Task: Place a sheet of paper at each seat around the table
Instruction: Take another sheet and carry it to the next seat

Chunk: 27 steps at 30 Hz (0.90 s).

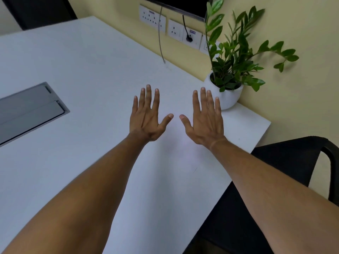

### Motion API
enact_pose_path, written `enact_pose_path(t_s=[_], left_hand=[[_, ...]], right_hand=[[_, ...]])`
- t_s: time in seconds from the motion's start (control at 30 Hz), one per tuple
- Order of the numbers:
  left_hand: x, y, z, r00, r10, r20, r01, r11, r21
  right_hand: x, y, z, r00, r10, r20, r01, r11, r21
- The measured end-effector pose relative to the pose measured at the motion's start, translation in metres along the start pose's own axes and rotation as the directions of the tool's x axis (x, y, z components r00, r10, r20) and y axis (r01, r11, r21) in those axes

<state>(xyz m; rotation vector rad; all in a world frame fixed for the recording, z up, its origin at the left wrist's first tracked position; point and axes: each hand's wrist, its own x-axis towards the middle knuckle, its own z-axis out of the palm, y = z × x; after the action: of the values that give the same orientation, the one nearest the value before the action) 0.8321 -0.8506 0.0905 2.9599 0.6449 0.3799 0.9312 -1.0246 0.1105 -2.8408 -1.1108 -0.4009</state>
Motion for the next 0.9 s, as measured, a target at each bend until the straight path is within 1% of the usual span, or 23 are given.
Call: enact_pose_path(t_s=[0.23, 0.5, 0.7, 0.9], left_hand=[[-0.030, -0.004, -0.072, 0.988, -0.081, -0.130, 0.090, 0.994, 0.062], [-0.108, 0.021, -0.159, 0.938, -0.216, -0.270, 0.264, 0.952, 0.156], [-0.187, 0.047, -0.215, 0.878, -0.323, -0.353, 0.412, 0.886, 0.212], [-0.276, 0.050, -0.267, 0.810, -0.446, -0.380, 0.563, 0.771, 0.297]], right_hand=[[0.002, -0.021, -0.058, 0.983, -0.153, -0.103, 0.154, 0.988, 0.002], [-0.033, -0.038, -0.131, 0.913, -0.323, -0.248, 0.344, 0.938, 0.046], [-0.078, -0.054, -0.178, 0.847, -0.413, -0.335, 0.471, 0.875, 0.114], [-0.124, -0.106, -0.219, 0.771, -0.496, -0.400, 0.597, 0.783, 0.178]])
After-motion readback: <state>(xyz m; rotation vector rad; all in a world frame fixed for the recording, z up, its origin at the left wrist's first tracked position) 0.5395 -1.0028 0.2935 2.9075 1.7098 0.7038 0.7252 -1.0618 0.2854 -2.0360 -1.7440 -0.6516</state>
